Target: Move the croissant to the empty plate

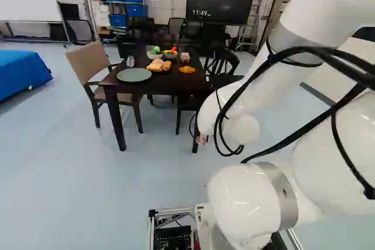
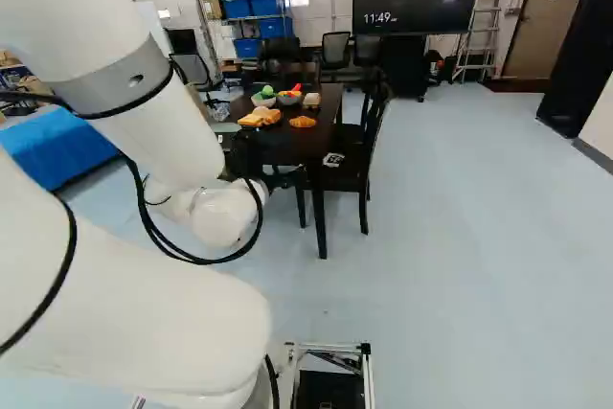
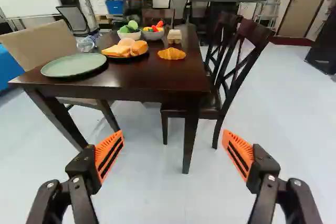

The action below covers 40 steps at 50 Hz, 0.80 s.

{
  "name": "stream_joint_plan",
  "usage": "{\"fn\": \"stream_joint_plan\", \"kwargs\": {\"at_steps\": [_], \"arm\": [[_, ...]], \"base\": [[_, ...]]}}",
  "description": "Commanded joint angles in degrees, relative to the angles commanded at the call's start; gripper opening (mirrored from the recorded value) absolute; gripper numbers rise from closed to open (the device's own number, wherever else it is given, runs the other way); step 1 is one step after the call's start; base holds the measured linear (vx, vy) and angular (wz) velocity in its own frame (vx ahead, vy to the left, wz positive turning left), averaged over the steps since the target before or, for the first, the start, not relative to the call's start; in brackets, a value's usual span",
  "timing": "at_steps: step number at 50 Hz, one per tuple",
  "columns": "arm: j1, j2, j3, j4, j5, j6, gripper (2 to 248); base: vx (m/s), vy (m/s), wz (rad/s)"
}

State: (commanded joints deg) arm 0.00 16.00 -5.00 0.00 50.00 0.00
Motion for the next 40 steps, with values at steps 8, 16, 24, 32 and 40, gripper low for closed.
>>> {"fn": "stream_joint_plan", "kwargs": {"at_steps": [8,16,24,32,40], "arm": [[0.0,0.0,0.0,0.0,0.0,0.0,247],[0.0,0.0,0.0,0.0,0.0,0.0,247],[0.0,0.0,0.0,0.0,0.0,0.0,247],[0.0,0.0,0.0,0.0,0.0,0.0,247],[0.0,0.0,0.0,0.0,0.0,0.0,247]], "base": [[0.13,-0.003,-0.011],[0.123,-0.003,-0.024],[0.11,-0.029,-0.145],[0.131,-0.035,-0.17],[0.153,-0.007,-0.055]]}}
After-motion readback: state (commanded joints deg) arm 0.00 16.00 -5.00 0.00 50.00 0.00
